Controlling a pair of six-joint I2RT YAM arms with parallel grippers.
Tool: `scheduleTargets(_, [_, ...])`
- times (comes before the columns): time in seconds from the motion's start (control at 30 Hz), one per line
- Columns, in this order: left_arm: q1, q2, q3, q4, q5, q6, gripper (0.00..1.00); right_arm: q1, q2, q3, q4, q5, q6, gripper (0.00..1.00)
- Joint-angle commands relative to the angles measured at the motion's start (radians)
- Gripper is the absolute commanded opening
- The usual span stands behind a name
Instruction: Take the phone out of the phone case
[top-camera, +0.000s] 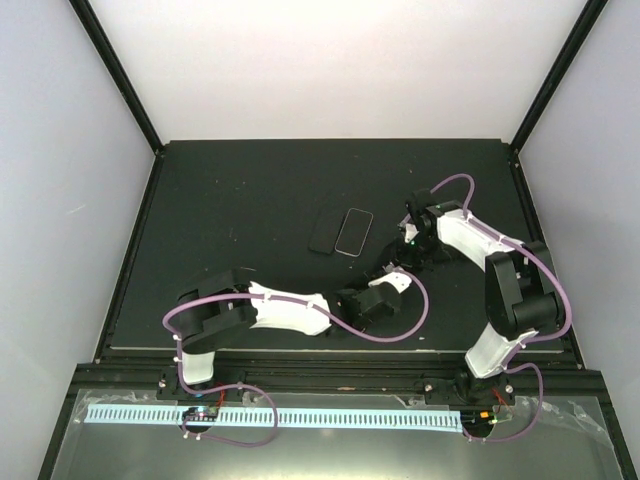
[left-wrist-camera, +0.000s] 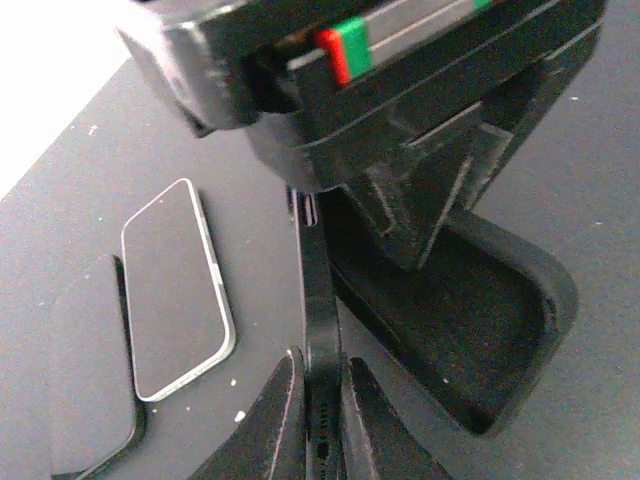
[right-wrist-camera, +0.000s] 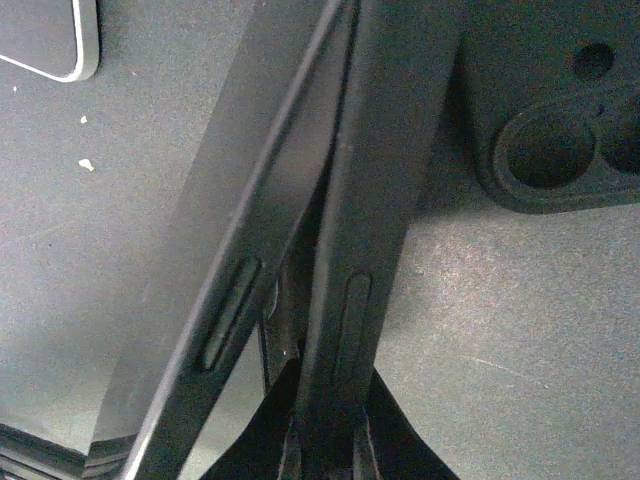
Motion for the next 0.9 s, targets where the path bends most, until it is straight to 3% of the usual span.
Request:
scheduleTargets(0.0, [0.003,-0.004,0.028,0.076,-0.064,0.037,0.02,-0.006,-0.017,0.032,0.011,-0.006,-0.004,0.01])
scheduleTargets(0.2, [-0.014,-0.108,-0.01,0.038,-0.133,-0.019,0.02,-0.043,-0.041,0.053,0.029,0.124,-0.007,0.01])
scheduleTargets(0.37, [-0.049,-0.256,-0.089,0.002,-0.154,-0.042,0.02,-0.116,-0.03,0.105,0.054,0.087,-0.066,0.01])
scheduleTargets(0.5, [-0.083,-0.367,-0.145,-0.049,-0.14,-0.047,0.02,-0.176,-0.024,0.108,0.093,-0.172,-0.223,0.01])
scheduleTargets(0.7, [-0.099,-0.501,-0.187,-0.229,-0.172,-0.126,0.02,-0.335,-0.014,0.053,0.184,-0.523,-0.23,0.01])
scheduleTargets(0.87, [-0.098,-0.553,-0.216,-0.344,-0.188,-0.183,0.02,-0.345,0.041,0.109,0.167,-0.598,-0.198,0.01])
